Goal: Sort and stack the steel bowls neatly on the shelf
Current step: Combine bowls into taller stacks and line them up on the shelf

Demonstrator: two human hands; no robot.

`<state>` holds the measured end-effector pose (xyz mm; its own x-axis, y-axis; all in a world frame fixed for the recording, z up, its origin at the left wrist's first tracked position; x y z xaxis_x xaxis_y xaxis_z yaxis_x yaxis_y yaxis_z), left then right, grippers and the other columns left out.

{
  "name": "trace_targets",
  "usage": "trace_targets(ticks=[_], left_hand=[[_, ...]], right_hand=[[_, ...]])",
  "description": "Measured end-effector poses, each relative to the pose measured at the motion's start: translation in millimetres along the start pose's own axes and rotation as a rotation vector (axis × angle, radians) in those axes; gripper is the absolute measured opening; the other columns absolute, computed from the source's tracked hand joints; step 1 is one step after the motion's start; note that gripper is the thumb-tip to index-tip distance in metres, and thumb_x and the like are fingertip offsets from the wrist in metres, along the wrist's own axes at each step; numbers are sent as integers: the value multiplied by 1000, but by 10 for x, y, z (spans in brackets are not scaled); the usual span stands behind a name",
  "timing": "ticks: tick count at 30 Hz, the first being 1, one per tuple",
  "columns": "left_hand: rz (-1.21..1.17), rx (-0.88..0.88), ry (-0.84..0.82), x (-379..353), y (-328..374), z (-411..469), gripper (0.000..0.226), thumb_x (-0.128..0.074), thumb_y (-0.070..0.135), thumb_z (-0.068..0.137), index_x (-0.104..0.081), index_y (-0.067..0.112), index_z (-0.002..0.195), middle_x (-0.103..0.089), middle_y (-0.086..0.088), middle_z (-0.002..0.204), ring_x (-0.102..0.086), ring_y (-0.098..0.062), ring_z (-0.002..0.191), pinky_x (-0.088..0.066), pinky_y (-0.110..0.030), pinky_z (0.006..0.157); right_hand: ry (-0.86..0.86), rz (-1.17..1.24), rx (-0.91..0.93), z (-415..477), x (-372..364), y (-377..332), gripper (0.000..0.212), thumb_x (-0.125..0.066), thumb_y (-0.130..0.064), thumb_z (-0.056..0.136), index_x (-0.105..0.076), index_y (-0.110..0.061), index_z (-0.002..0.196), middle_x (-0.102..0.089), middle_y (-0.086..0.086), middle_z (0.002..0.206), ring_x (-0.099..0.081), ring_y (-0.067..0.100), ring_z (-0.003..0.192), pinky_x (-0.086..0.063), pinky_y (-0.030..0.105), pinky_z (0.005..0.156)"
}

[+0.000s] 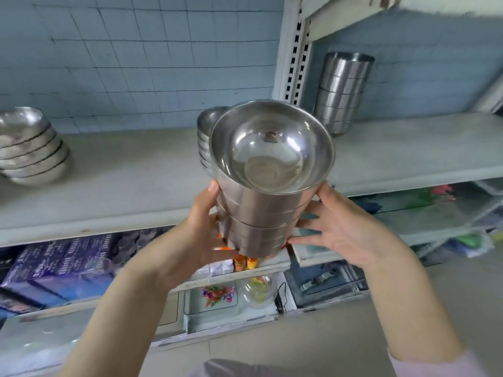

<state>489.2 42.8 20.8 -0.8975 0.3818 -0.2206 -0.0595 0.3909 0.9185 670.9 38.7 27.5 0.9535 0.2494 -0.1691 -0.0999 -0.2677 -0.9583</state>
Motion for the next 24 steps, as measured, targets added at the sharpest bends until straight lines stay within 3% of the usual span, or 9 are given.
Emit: trace_targets(ticks=[4, 7, 10, 12, 14, 16, 19, 22, 24], left_hand=[[-21, 81, -31, -786, -164, 241, 91, -52, 89, 60, -60, 20, 119, -60, -6, 123, -66, -35, 107, -59, -38, 77], [19, 111, -43, -1326, -278, 478, 87, -43, 84, 54, -51, 13, 105, -52, -16, 112, -61, -45, 109, -58, -43, 83], [1, 131, -51, -1753, -363, 728, 91, -40, 80, 60, -55, 12, 118, -58, -11, 110, -63, -34, 97, -54, -50, 92], [-11, 155, -59, -1990, -372, 877, 95, -45, 84, 59, -52, 14, 124, -56, -17, 122, -65, -30, 95, -51, -54, 95], [-25, 190, -96, -2213, -360, 1047, 113, -56, 92, 46, -46, 24, 136, -39, -18, 147, -58, -32, 116, -52, -54, 93], [-36, 210, -140, -2438, -295, 1214, 123, -59, 94, 36, -40, 35, 143, -37, -9, 151, -51, -34, 126, -58, -46, 82], [-54, 210, -152, -2685, -142, 1509, 109, -50, 93, 52, -46, 28, 139, -48, -3, 140, -56, -30, 122, -59, -36, 66], [-77, 196, -159, -2834, 13, 1885, 105, -53, 89, 55, -46, 27, 138, -46, -5, 142, -53, -32, 125, -59, -39, 68], [-100, 188, -167, -2922, 110, 2134, 101, -55, 85, 57, -46, 26, 139, -42, -5, 146, -48, -33, 130, -59, -41, 70]], right_hand=[[121, 4, -13, -465, 715, 27, 108, -80, -79, 45, -51, -37, 141, -62, 4, 138, -68, 30, 115, -56, 54, 93], [207, 6, -26, -772, 1235, 23, 111, -80, -81, 40, -53, -38, 139, -67, 3, 131, -69, 31, 113, -56, 53, 93], [265, 10, -33, -999, 1664, -17, 103, -73, -80, 52, -49, -37, 142, -66, 4, 133, -69, 31, 112, -56, 52, 93], [291, 19, -45, -1078, 1924, -34, 109, -74, -83, 46, -47, -40, 143, -65, 3, 134, -68, 30, 113, -57, 51, 92], [312, 22, -68, -1098, 2172, -53, 123, -75, -88, 34, -44, -44, 145, -61, 2, 139, -65, 32, 118, -58, 49, 92], [315, 20, -86, -1063, 2403, -97, 126, -73, -90, 31, -42, -46, 146, -54, 3, 146, -61, 34, 123, -57, 49, 93], [321, 24, -85, -944, 2757, -227, 120, -72, -91, 30, -47, -49, 139, -57, 2, 142, -62, 33, 120, -57, 49, 94], [322, 5, -76, -757, 3113, -415, 114, -71, -91, 30, -47, -55, 135, -58, 0, 139, -65, 33, 117, -58, 48, 92], [322, -22, -69, -621, 3329, -541, 109, -66, -92, 40, -45, -53, 139, -58, 0, 140, -66, 32, 116, -57, 48, 93]])
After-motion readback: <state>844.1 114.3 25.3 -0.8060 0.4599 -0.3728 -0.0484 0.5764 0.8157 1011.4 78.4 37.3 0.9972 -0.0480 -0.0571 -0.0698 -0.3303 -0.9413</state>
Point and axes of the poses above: each hand's wrist, its own z-axis towards the middle knuckle, its own x-axis out of the back of the hand, y = z × x, the point moved 9 cm from there along z, towards the middle knuckle
